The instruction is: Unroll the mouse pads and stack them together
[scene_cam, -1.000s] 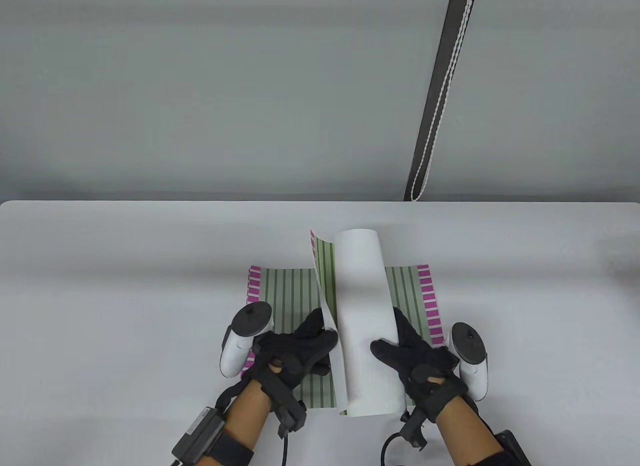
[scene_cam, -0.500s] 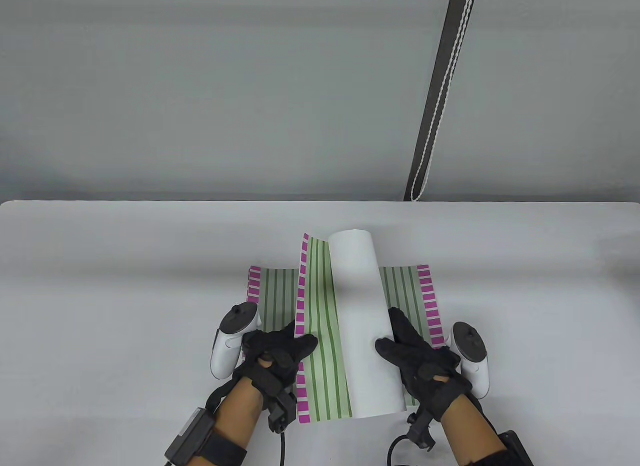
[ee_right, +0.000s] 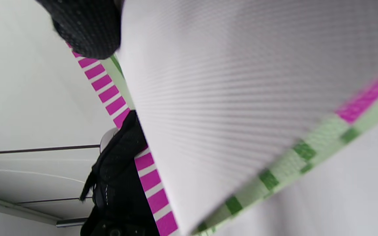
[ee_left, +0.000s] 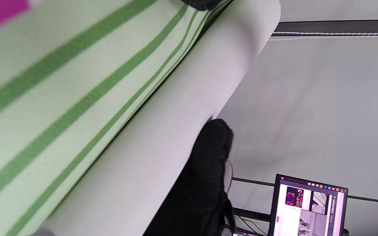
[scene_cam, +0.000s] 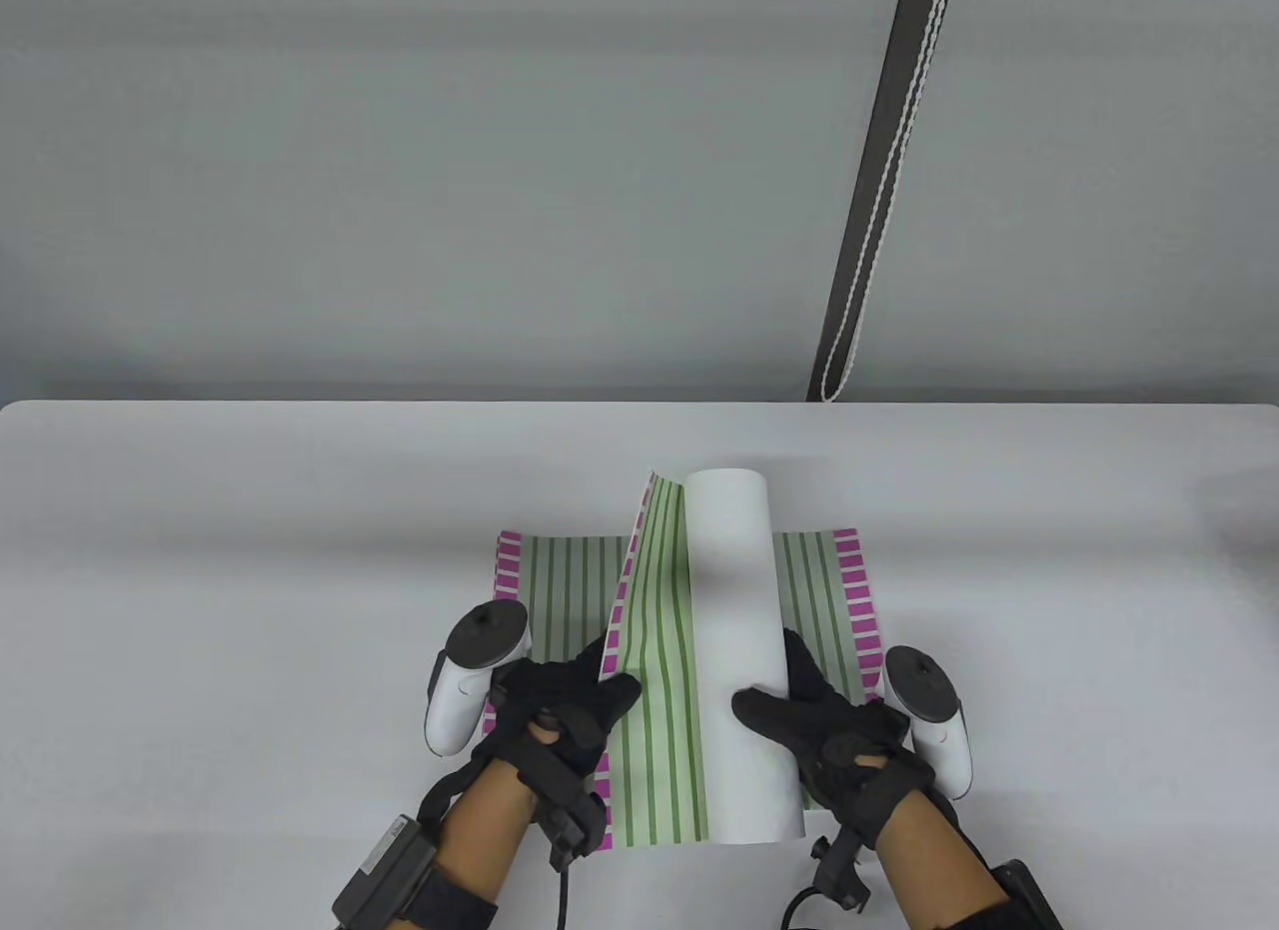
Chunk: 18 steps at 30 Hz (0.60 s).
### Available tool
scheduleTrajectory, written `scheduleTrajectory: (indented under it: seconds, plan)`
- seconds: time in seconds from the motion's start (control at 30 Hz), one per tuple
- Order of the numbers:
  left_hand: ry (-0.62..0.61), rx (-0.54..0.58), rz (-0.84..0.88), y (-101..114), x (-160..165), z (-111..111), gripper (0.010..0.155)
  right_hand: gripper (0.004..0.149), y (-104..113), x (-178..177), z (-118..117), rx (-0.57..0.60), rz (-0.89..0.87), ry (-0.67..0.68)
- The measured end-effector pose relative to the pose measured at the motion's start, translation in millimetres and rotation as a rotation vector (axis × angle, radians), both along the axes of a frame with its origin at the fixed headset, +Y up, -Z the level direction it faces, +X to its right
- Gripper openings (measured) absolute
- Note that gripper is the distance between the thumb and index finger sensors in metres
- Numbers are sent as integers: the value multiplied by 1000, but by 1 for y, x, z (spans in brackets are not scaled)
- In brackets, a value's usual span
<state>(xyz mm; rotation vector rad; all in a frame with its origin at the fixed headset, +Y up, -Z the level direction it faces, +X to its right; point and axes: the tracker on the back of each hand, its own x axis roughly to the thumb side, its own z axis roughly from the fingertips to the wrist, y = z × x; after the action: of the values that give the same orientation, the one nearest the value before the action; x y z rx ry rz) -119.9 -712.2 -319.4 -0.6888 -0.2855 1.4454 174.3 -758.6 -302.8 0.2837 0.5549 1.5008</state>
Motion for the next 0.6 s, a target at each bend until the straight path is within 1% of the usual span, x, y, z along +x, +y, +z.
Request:
scheduleTrajectory:
  seconds: [0.17, 0.27, 0.33, 0.43, 0.5, 0.6]
  plan:
    - [2, 28, -16, 5, -5, -2, 67, 97, -7, 17, -6, -9, -36, -85]
    - [3, 14, 1, 4, -7, -4, 67, 95, -11, 19, -8, -8, -100, -40]
    - [-1, 12, 3, 4, -6, -3, 67, 98, -11, 13, -6, -25, -120, 14]
    - [-18, 26, -13, 6, -2, -2, 68, 107, -9, 4, -4, -34, -69, 58]
    - [-20, 31, -12, 8, 0, 0, 68, 112, -11, 1, -2, -44, -49, 33]
    - [-28, 39, -19, 10, 0, 0, 68, 112, -14, 2, -4, -50, -20, -3]
